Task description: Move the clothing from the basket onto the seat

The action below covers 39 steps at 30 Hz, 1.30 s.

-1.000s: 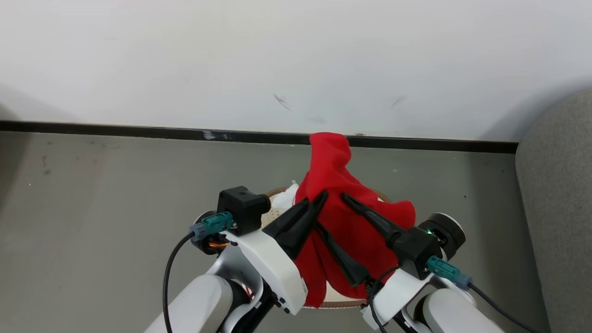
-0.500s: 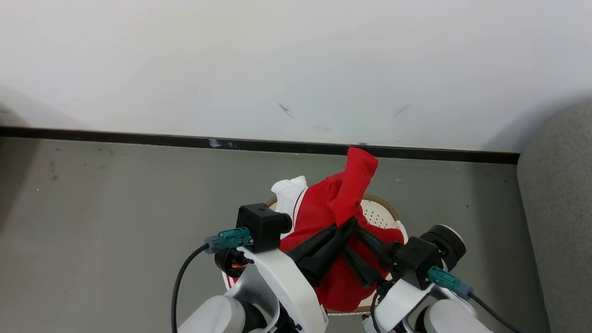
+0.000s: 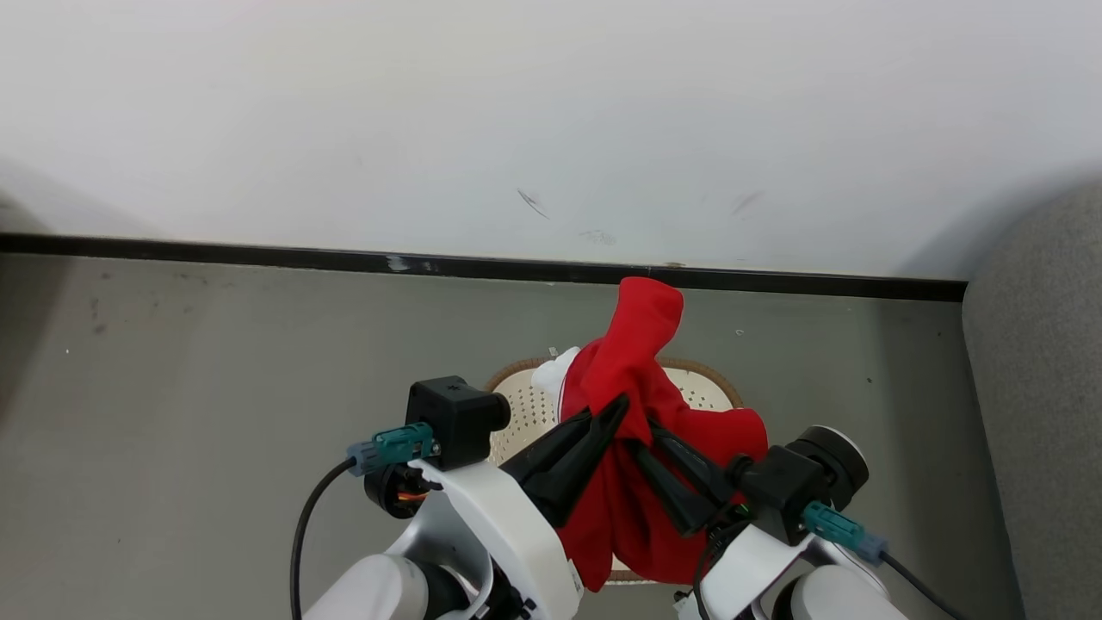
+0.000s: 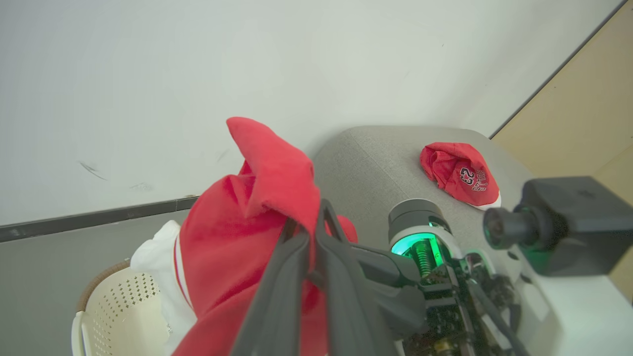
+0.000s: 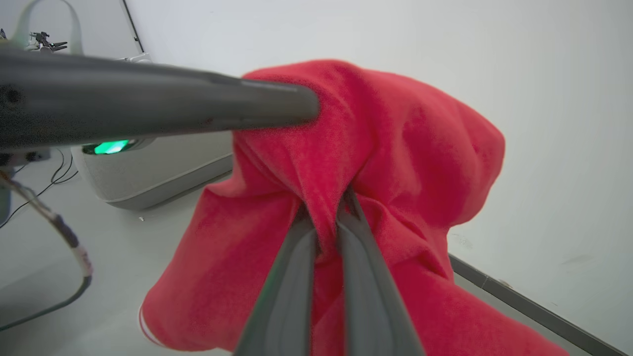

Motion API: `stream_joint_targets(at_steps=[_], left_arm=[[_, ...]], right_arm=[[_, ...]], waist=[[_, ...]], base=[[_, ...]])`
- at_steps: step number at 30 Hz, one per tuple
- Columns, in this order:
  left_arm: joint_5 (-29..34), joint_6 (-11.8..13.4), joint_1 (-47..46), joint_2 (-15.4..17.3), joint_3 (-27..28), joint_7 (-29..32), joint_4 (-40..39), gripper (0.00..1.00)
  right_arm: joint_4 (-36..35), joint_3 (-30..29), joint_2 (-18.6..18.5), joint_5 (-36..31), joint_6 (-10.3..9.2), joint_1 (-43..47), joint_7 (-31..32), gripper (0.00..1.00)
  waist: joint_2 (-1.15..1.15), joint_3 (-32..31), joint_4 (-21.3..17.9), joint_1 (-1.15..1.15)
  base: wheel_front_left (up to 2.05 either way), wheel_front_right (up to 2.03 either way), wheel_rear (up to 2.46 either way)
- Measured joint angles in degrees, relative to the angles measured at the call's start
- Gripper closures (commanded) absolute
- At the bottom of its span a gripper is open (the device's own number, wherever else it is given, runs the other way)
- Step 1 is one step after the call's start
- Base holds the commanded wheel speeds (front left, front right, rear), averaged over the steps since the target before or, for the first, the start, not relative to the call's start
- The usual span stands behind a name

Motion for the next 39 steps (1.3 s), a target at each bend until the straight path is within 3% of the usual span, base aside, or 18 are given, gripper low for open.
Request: stream_joint_targets(at_steps=[2, 3, 12, 39], left_arm=[[0.22, 0.41, 0.54, 0.21, 0.13, -0.1, -0.38, 0.05], [0.23, 0.42, 0.84, 0.34, 0.14, -0.32, -0.52, 0.0], [2.86, 0.27, 2.1, 2.72, 0.49, -3.07, -2.77, 0.0], [6.77, -4.74, 5.54, 7.2, -1.57, -8.67, -4.23, 0.0]], right_arm=[[-0.22, -0.47, 0.1, 0.04, 0.01, 0.41, 0.0, 1.0], [-0.31, -0.66, 0.09, 0.12, 0.03, 0.67, 0.0, 1.0], [-0.68, -5.67, -0.36, 0.49, 0.04, 2.48, 0.0, 1.0], [-5.75, -14.97, 0.05, 0.4, 0.04, 9.18, 0.01, 1.0]], waist=[[0.0, 0.05, -0.04, 0.0], [0.0, 0.07, -0.06, 0.0], [0.0, 0.23, -0.67, 0.0], [0.0, 1.14, -7.11, 0.0]], base=[[0.0, 0.0, 0.0], [0.0, 0.0, 0.0], [0.0, 0.0, 0.0], [0.0, 0.0, 0.0]])
